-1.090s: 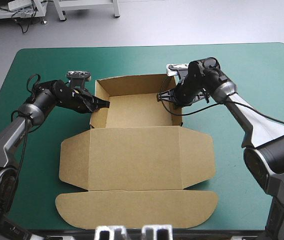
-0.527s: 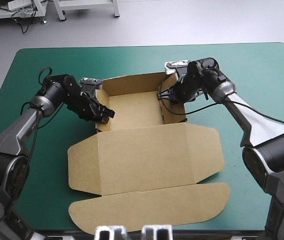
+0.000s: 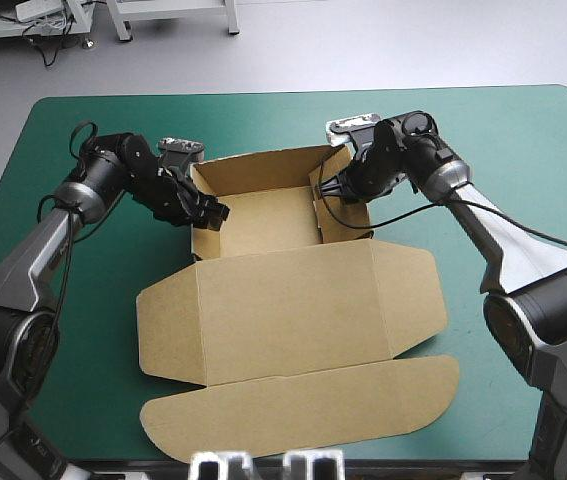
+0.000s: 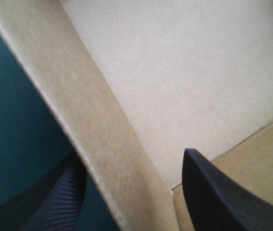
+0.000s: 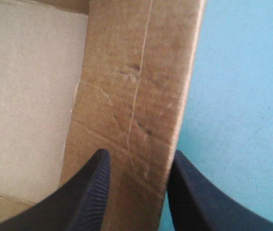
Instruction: Fold the box
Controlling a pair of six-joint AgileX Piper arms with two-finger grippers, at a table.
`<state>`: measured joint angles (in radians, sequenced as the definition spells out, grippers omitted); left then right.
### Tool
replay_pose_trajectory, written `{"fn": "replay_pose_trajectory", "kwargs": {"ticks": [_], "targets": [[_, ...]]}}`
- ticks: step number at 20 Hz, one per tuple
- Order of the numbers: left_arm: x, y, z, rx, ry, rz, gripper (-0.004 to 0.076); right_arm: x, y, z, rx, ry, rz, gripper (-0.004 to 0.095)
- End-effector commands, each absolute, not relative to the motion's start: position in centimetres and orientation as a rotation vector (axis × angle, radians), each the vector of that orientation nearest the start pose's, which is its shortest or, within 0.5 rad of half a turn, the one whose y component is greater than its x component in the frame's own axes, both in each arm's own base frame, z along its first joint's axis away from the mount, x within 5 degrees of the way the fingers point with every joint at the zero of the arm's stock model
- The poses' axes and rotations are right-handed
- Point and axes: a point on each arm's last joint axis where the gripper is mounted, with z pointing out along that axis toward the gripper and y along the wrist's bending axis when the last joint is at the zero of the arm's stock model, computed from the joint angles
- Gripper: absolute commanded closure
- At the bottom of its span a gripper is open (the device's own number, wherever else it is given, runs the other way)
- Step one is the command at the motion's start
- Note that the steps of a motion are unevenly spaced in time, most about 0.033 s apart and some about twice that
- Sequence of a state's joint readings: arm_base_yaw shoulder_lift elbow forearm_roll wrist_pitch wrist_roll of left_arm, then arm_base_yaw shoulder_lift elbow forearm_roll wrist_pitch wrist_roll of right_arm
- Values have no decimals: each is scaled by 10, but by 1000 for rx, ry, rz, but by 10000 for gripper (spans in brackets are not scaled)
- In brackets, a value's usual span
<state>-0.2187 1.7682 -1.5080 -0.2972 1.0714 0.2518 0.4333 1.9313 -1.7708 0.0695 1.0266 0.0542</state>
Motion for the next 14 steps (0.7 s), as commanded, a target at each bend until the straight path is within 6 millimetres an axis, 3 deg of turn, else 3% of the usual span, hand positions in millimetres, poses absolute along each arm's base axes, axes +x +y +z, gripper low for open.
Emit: {"fn": "replay_pose_trajectory", "kwargs": {"ticks": [1,5,7,9,10,11,14], "targets": [[357,-105,335,515,2602,-384,297,382,183,347,-472,2484,278,537],[353,-102,379,550,2561,-336,303,379,179,378,-528,2419,226,538],[345,-101,407,572,2525,-345,356,376,173,393,-537,2418,159,538],[320,-103,454,534,2374,-458,554,372,169,401,-541,2438,126,538],[311,-103,466,550,2327,-480,645,372,169,401,-542,2446,124,538],[290,-101,488,592,2241,-490,730,371,169,399,-518,2472,131,538],[245,-90,522,598,2117,-459,733,378,172,388,-500,2498,139,538]]}}
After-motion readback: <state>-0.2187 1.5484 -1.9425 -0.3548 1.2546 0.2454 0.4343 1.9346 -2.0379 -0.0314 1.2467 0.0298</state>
